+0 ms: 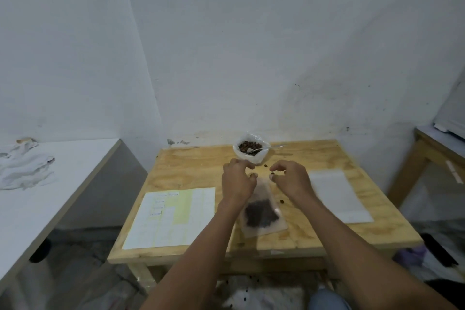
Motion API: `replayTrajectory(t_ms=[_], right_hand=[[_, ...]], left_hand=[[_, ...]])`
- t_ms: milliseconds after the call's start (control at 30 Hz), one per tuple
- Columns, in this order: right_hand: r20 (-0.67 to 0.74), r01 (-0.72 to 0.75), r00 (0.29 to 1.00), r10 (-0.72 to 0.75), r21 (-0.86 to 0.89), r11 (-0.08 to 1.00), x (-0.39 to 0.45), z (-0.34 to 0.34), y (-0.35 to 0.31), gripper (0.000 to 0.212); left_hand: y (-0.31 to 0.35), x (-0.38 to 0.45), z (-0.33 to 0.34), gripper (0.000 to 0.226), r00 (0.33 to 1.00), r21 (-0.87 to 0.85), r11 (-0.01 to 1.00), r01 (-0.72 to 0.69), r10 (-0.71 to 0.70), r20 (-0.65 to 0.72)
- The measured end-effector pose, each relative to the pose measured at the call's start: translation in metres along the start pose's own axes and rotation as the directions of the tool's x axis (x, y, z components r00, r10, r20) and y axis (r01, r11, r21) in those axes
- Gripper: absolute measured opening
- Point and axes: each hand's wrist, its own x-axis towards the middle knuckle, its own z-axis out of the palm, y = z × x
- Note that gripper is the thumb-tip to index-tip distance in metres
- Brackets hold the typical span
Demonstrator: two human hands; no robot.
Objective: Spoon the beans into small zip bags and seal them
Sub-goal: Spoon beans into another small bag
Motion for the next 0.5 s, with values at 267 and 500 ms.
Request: replayTrajectory(t_ms=[267, 500], right_hand=[[-0.191, -0.27, 0.95, 0.248, -0.099, 0.958, 0.022, -0.078, 0.055, 0.01], [-0.157, -0.405, 0.913, 0.375, -0.268, 0.874, 0.009, -0.102, 0.095, 0.036]], left_hand=[[0.086, 0.003, 0.066, 0.024, 0.975, -0.054, 0.998, -0.024, 0.036, 0.218], [0.116, -0.014, 0.109, 0.021, 0.963, -0.002, 1.0, 0.018, -0.017, 0.269]])
